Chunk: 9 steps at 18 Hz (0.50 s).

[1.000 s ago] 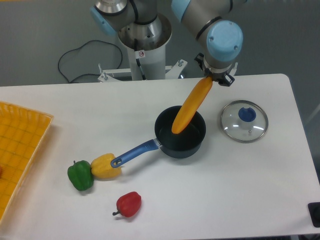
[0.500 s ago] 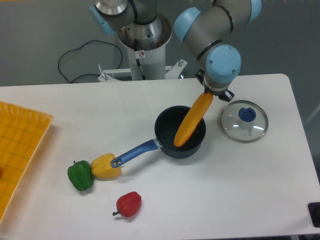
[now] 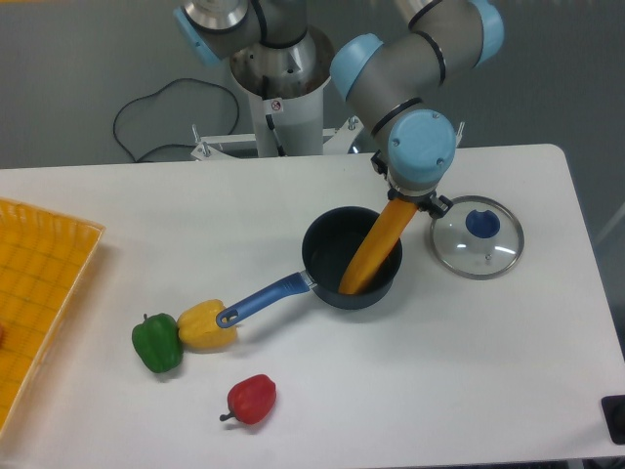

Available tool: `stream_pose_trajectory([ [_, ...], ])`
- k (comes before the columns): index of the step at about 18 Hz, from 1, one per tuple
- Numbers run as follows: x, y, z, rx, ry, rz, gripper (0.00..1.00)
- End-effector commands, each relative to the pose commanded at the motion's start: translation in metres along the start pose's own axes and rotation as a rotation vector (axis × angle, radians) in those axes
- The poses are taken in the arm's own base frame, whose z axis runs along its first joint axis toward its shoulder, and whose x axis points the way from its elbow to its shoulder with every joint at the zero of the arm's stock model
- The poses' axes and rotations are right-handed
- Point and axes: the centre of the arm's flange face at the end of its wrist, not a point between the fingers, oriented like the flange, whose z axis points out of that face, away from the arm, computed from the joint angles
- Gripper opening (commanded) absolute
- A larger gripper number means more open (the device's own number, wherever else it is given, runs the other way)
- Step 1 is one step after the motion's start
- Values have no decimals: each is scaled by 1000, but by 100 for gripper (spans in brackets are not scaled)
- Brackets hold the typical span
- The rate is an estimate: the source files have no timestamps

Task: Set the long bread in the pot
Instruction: 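Lower the bread end-first into the saucepan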

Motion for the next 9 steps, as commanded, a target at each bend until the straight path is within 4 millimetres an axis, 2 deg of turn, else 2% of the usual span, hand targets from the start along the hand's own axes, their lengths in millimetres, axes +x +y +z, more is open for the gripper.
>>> stream_pose_trajectory([
  [3,-4,4,-9,11,-12,-9,100],
  [9,-23,25,-49,135,-62,-73,100],
])
